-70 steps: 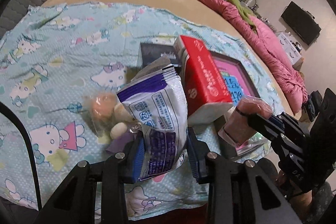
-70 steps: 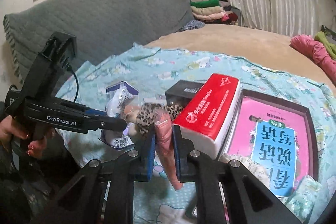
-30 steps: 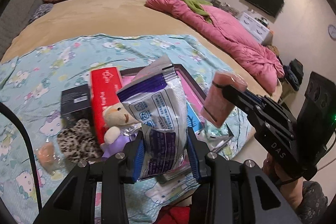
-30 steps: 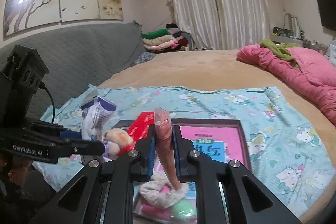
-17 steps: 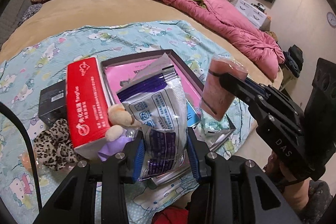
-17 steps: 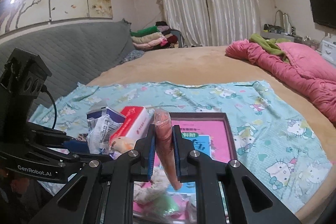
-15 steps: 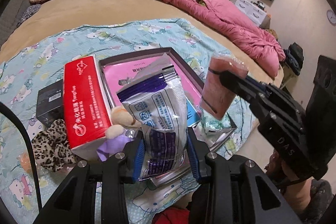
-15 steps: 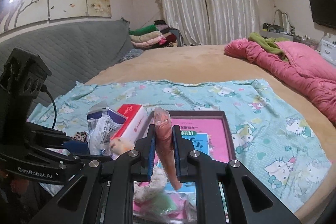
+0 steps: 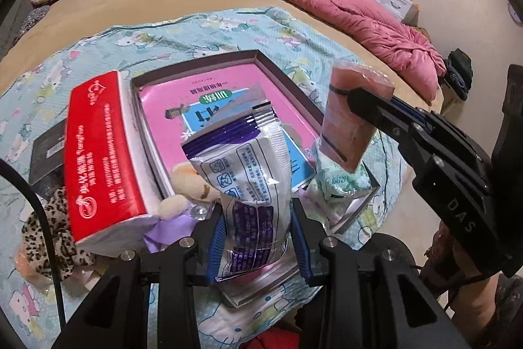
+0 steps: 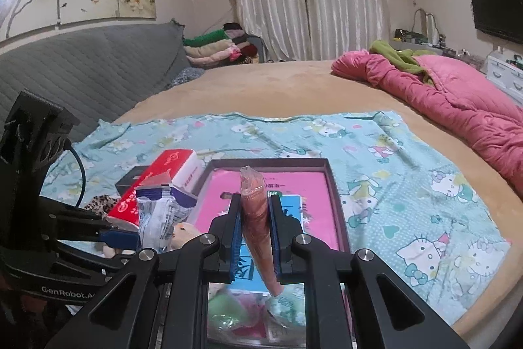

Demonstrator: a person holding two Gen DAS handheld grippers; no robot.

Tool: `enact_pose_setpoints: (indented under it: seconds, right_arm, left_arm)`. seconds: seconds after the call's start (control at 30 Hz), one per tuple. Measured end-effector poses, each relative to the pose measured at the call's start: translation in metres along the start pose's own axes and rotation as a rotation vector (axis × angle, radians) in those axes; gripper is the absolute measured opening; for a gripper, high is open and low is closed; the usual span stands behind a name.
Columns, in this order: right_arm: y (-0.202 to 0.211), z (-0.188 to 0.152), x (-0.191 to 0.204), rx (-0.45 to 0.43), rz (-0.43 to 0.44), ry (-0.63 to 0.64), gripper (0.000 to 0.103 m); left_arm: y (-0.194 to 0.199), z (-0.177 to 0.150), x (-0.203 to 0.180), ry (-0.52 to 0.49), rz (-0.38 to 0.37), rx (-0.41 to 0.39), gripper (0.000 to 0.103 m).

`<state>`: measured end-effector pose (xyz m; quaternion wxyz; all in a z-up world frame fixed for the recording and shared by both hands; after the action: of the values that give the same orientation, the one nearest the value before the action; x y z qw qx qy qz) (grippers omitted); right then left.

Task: Organize soft objects
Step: 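Carry the snack bag and pink pouch in both grippers over the pink tray, then lower both grippers and open them to drop the snack bag and pouch onto the tray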

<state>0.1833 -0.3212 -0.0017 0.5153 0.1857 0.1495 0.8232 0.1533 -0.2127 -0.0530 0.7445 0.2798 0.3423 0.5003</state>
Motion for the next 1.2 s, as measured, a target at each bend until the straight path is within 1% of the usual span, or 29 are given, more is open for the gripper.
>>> enact_pose_setpoints:
  seconds: [0.23, 0.37, 0.53, 0.77, 0.83, 1.07, 1.2]
  right_arm:
    - [-0.004, -0.004, -0.005, 0.006, -0.019, 0.001, 0.015]
    - [-0.008, -0.008, -0.004, 0.017, -0.021, 0.01, 0.015]
    - [-0.017, -0.017, -0.001, 0.047, -0.008, 0.018, 0.015]
    - [-0.028, -0.029, 0.008, 0.091, 0.036, 0.022, 0.015]
    - [-0.03, -0.031, 0.01, 0.099, 0.053, 0.009, 0.015]
    - [-0.039, -0.041, 0.01, 0.141, 0.14, -0.097, 0.018]
    - [-0.043, -0.045, 0.009, 0.162, 0.166, -0.162, 0.019]
  left_arm:
    - [-0.017, -0.007, -0.005, -0.017, -0.01, 0.04, 0.037]
    - [-0.02, -0.009, -0.005, -0.018, -0.011, 0.044, 0.037]
    - [-0.025, -0.008, -0.001, -0.007, -0.011, 0.049, 0.037]
    - [-0.027, -0.009, 0.001, -0.002, -0.011, 0.052, 0.037]
    - [-0.026, -0.009, 0.002, 0.003, -0.014, 0.05, 0.037]
    - [-0.027, -0.011, 0.006, 0.02, -0.015, 0.058, 0.037]
    - [-0.028, -0.011, 0.006, 0.013, -0.015, 0.059, 0.037]
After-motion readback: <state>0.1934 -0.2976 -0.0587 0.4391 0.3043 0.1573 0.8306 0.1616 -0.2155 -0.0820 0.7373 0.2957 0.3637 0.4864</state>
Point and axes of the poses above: each gripper's, at about its wrist camera, not at the fingertips, and y roughly against the way its jaws point, x to its left, z to its top, the point moved 7 cm from there along -y, roughly the way its jaws point, and after that the axes turned 9 degrees about -x, right-handed, at the moved point
